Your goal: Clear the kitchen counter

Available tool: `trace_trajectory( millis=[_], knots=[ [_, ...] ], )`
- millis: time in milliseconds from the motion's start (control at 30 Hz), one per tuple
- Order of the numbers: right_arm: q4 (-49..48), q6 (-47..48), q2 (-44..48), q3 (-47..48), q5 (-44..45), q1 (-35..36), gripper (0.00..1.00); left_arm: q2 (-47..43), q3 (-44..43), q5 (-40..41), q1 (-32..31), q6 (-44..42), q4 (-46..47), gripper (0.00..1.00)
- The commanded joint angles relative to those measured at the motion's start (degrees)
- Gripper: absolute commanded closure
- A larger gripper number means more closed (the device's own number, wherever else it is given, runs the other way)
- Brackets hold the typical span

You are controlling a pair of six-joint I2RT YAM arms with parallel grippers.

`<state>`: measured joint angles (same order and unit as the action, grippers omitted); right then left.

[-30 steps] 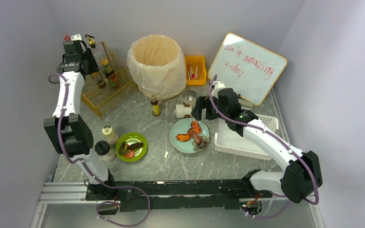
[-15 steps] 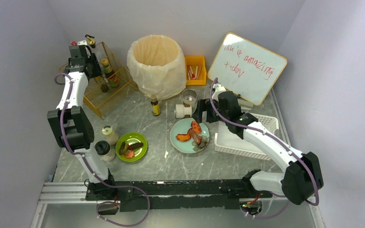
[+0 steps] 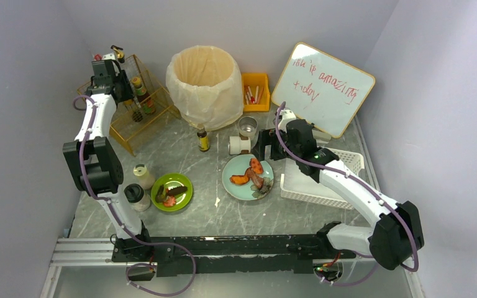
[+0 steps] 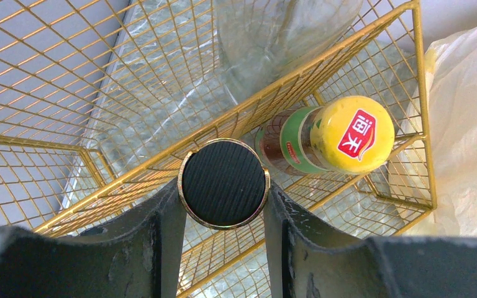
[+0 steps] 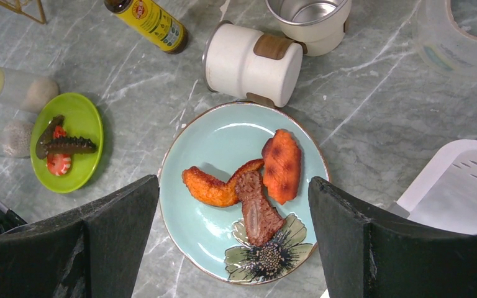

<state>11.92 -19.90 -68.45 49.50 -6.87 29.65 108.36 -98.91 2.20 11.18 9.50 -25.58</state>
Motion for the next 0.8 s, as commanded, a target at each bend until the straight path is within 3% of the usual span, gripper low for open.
trace_trajectory(
  millis=[0,300,767],
  knots=[
    [-2.0,0.5,1.4,0.3,0.0,-0.3,0.07,0.0,-1.2,0.2,0.2,-0.8,1.1,0.55],
    [-1.6,0.5,1.1,1.0,-0.1,-0.2,0.07,-2.7,-3.0,-0.6,0.2,-1.0,0.1,0.37],
    [-1.6,-0.1,0.8,1.5,-0.7,-0.3,0.07,-11.7,-4.3,-1.6,0.2,-1.4,-2.1,0.3]
  ],
)
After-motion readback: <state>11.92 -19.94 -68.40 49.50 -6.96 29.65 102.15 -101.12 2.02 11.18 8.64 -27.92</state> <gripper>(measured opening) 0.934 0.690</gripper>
